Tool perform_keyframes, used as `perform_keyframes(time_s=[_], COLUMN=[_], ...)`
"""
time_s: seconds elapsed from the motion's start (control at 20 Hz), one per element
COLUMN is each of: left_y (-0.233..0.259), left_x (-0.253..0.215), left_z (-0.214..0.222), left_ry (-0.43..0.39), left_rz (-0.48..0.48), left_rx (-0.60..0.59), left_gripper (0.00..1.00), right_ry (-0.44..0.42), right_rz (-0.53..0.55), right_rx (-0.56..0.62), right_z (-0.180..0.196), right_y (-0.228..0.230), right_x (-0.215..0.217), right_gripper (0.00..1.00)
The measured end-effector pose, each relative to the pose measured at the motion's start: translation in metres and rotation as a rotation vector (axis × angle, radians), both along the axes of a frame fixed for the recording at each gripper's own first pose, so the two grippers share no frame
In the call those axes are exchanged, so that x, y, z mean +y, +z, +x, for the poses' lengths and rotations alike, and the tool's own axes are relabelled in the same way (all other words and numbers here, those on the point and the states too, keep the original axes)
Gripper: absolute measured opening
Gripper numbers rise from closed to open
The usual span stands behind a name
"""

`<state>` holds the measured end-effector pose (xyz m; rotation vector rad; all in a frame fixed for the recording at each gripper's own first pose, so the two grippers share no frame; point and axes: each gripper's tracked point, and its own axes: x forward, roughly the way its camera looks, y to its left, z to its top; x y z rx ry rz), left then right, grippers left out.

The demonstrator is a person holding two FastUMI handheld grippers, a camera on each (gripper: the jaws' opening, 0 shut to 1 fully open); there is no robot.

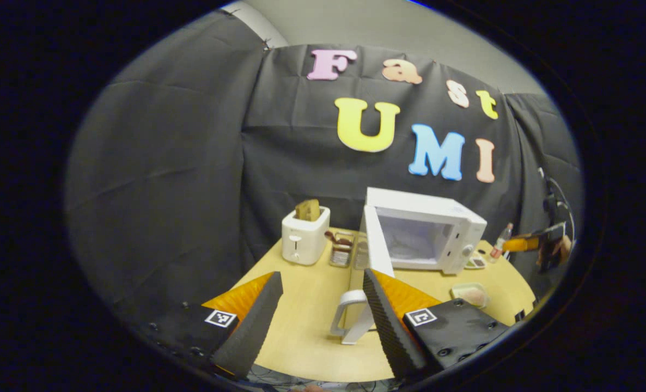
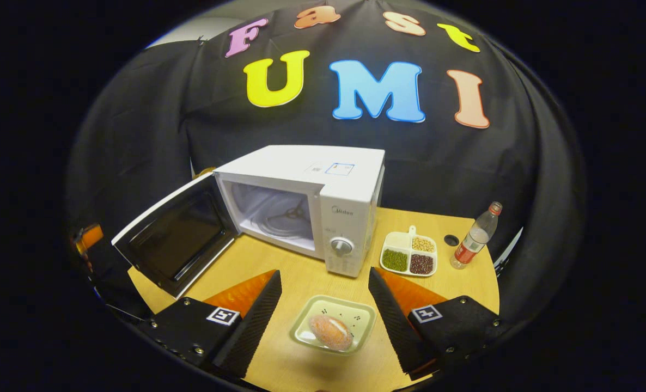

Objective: Open the microwave oven with the left hand, put the food in, and close the microwave oven.

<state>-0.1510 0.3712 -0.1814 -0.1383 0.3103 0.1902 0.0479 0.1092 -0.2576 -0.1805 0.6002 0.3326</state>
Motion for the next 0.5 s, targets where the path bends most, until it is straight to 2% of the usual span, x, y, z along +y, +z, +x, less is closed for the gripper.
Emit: perform_keyframes(time_s=[0.1, 0.15, 0.2, 0.3, 0.35, 0.45, 0.5], left_y=[0.046, 0.064, 0.083, 0.115, 0.124, 0.135, 0.140], left_x=[-0.012, -0.023, -0.035, -0.062, -0.077, -0.107, -0.124], left_z=[0.008, 0.014, 0.020, 0.035, 0.040, 0.054, 0.062], left_ry=[0.017, 0.015, 0.011, -0.015, -0.037, -0.084, -0.108], left_rz=[0.019, 0.025, 0.033, 0.076, 0.093, 0.105, 0.100], left_rx=[-0.079, -0.114, -0.146, -0.197, -0.212, -0.221, -0.225], left_gripper=[1.00, 0.94, 0.95, 0.96, 0.93, 0.94, 0.99], right_ry=[0.049, 0.070, 0.087, 0.105, 0.106, 0.110, 0.114], right_rz=[-0.043, -0.063, -0.079, -0.099, -0.097, -0.096, -0.101], right_rx=[0.064, 0.094, 0.114, 0.159, 0.178, 0.226, 0.246], right_z=[-0.003, -0.004, -0.005, -0.006, -0.005, -0.006, -0.008], right_y=[-0.028, -0.040, -0.051, -0.070, -0.078, -0.097, -0.106], right_x=[-0.007, -0.010, -0.013, -0.018, -0.020, -0.022, -0.022], right_gripper=[0.99, 0.99, 0.99, 0.99, 0.99, 0.99, 0.99])
